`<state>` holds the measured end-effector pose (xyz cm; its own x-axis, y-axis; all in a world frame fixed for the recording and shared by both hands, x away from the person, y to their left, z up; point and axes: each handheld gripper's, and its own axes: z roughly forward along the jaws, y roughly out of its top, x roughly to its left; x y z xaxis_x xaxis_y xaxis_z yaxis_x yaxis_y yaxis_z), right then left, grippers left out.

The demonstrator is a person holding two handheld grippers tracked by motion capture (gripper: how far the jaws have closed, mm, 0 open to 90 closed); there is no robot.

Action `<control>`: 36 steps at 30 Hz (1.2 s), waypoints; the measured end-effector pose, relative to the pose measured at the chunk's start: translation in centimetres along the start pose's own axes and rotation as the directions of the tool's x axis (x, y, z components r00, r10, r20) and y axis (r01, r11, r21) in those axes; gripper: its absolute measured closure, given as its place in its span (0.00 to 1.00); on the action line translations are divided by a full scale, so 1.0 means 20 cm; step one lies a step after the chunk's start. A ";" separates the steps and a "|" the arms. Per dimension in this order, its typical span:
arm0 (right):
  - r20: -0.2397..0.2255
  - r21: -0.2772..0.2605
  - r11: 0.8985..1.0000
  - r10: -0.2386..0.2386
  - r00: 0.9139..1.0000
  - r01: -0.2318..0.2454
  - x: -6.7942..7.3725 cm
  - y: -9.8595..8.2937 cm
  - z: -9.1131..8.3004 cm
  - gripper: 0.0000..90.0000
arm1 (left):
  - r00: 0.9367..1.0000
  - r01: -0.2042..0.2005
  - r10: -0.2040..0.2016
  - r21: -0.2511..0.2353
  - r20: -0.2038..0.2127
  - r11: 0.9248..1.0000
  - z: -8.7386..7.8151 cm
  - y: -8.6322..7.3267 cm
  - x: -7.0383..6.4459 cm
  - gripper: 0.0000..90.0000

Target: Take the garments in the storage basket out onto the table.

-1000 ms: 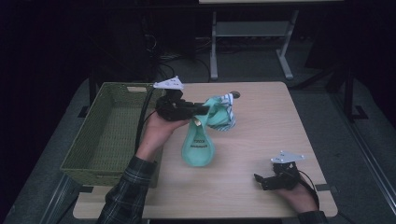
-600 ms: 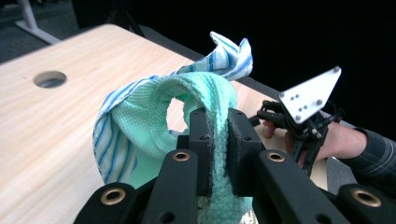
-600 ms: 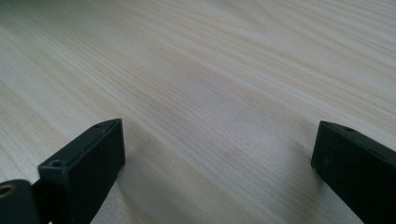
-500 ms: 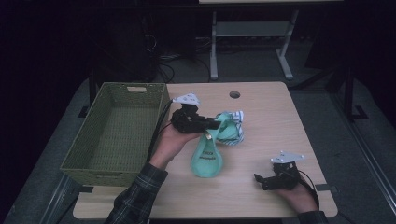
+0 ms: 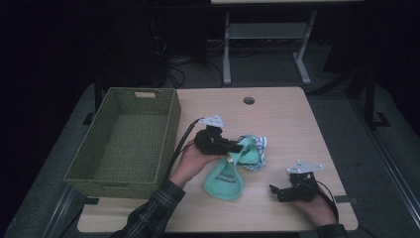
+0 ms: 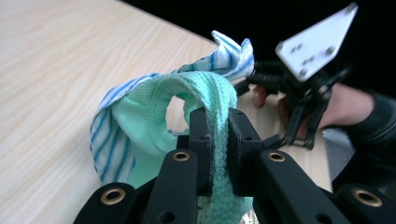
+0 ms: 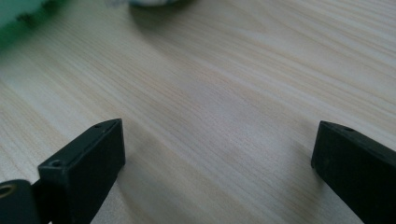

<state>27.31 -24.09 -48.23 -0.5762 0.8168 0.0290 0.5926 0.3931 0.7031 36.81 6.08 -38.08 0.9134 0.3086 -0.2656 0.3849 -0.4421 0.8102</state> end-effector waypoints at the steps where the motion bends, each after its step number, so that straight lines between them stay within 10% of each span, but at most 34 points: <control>1: 0.000 0.000 1.000 0.001 1.000 -0.001 0.00 0.00 0.00 0.03 | 1.000 -0.001 0.001 0.007 -0.001 1.000 0.01 -0.01 0.00 0.90; 19: -0.002 0.000 1.000 0.001 1.000 -0.001 0.00 0.00 0.00 0.03 | 0.999 0.027 -0.022 0.143 -0.038 0.989 0.19 -0.21 0.07 0.85; 29: -0.003 0.000 1.000 0.001 1.000 -0.001 0.00 0.00 0.00 0.03 | 0.996 0.012 -0.002 0.115 -0.091 0.993 0.06 -0.17 0.02 0.50; 36: -0.002 -0.001 1.000 0.000 1.000 0.000 0.00 0.00 0.00 0.03 | 0.992 -0.003 0.016 0.104 -0.122 0.995 -0.03 -0.21 -0.02 0.56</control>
<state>27.25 -24.05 -48.22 -0.5775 0.8158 0.0306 0.5919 0.3925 0.7040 34.69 8.42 -41.06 0.8962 0.4022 -0.1872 0.3941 -0.5283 0.7521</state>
